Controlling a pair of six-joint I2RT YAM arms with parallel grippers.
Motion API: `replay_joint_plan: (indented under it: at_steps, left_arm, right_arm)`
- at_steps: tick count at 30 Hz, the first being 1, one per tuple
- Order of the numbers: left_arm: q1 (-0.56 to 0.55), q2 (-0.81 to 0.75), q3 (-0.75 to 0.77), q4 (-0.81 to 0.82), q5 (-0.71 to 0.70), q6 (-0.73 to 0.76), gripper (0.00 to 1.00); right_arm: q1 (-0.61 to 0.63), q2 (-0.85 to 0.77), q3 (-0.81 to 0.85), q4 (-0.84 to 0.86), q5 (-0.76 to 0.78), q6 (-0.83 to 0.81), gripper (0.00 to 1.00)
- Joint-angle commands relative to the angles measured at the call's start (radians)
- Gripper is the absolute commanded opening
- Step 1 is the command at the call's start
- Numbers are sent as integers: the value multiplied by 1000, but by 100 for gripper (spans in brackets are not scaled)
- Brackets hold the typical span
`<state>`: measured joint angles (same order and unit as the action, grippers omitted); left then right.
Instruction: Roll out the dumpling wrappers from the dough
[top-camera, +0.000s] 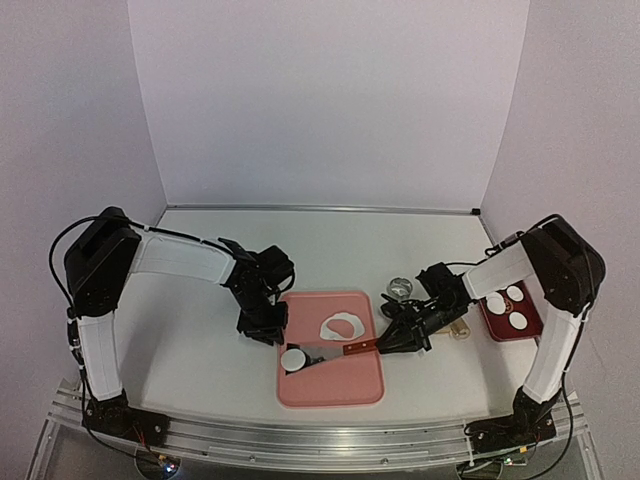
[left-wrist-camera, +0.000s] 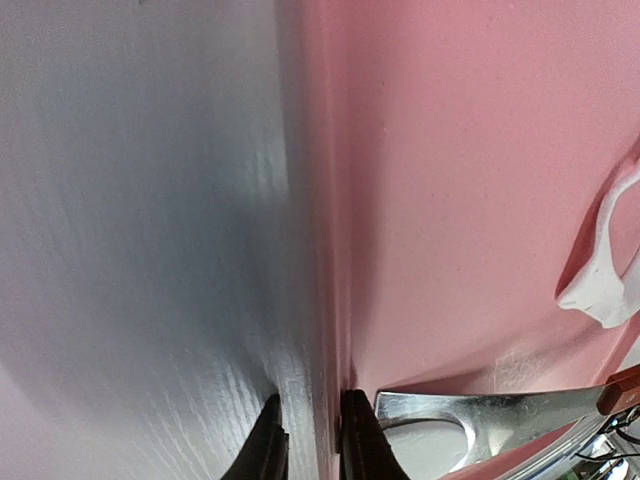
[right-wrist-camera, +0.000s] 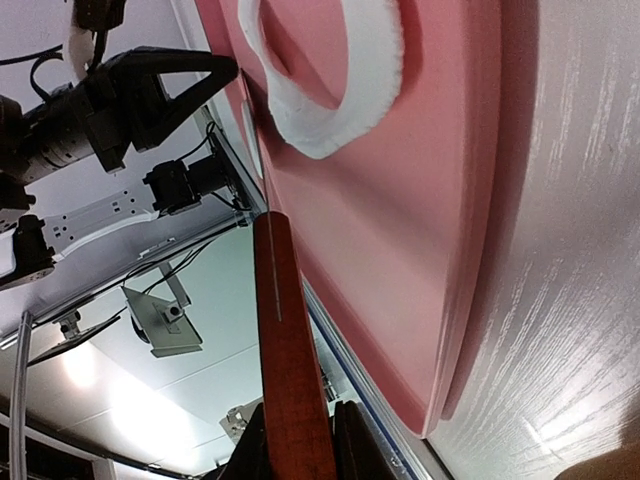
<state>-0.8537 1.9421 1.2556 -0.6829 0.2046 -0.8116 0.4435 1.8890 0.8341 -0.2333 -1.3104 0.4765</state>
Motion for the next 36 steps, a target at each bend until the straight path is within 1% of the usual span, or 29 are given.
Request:
replay_joint_plan:
  at_steps: [1,4,7,13,20,24,29,33,36]
  left_arm:
    - [58,-99,16,-38,-65,-30,25]
    - [82,-158,20,-50,-72,-37,34]
    - [105,-210,22,-54,-71,-39,38]
    - [132,-230,46,-50,-48,-7,43]
    - [162,-198,61,-29,-12,34,44]
    - [188,-200,64,-19,-7,42,45]
    - [223,-213,61,10,18,43,46]
    - [236,-200,75,14,33,52,46]
    - [237,-185,87,15,41,55,46]
  right_arm:
    - [1,-101,-7,-17,25,49,0]
    - [2,-133,-28,6,7,76,0]
    - [0,-162,-30,25,-10,98,0]
    - [1,-207,12,29,-31,119,0]
    - [0,-242,56,31,-24,147,0]
    - [-13,-278,78,32,14,175,0]
    - [-65,-329,82,47,114,207,0]
    - [-127,-386,37,152,185,297,0]
    - [-167,-424,16,186,239,329,0]
